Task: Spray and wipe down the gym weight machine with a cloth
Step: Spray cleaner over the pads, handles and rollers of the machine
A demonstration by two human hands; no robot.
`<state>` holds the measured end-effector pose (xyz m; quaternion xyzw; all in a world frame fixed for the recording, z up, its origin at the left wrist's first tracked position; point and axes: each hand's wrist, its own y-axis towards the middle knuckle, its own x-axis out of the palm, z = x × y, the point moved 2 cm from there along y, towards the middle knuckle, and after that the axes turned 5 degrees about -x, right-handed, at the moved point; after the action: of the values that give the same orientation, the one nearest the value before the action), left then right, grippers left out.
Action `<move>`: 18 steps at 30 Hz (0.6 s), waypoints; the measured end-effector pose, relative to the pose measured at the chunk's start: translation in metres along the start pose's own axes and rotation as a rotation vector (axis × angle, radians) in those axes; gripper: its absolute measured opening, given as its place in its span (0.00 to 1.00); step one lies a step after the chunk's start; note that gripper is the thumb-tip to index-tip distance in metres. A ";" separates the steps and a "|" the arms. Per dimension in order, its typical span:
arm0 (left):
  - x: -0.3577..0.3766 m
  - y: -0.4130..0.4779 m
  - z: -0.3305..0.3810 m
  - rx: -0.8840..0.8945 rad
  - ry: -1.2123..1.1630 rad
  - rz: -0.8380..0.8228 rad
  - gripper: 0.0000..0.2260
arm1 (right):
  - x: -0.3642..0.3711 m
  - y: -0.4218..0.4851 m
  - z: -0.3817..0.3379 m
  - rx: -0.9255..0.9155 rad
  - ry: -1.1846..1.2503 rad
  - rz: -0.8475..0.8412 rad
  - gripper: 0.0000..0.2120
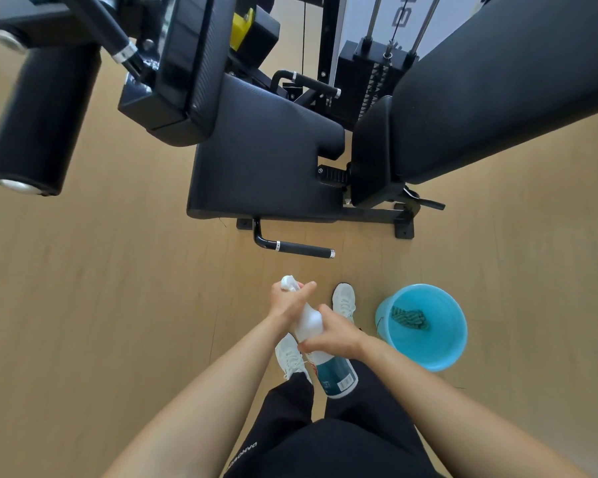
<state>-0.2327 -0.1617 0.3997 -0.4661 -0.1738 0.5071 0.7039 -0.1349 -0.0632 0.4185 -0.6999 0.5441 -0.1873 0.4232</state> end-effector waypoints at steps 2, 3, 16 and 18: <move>-0.008 -0.005 0.003 0.005 -0.028 0.025 0.14 | 0.004 -0.003 -0.008 -0.017 0.032 -0.015 0.30; -0.012 -0.007 0.004 0.030 -0.040 0.033 0.14 | 0.005 -0.004 -0.013 -0.029 0.043 -0.012 0.30; -0.103 -0.079 0.079 0.502 -0.105 0.236 0.07 | -0.002 -0.037 -0.121 -0.342 -0.034 0.239 0.33; -0.124 -0.091 0.103 0.548 -0.147 0.290 0.07 | -0.005 -0.040 -0.150 -0.421 -0.027 0.289 0.32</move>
<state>-0.3087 -0.2256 0.5561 -0.2412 -0.0128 0.6625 0.7091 -0.2210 -0.1153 0.5374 -0.6901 0.6598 0.0018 0.2975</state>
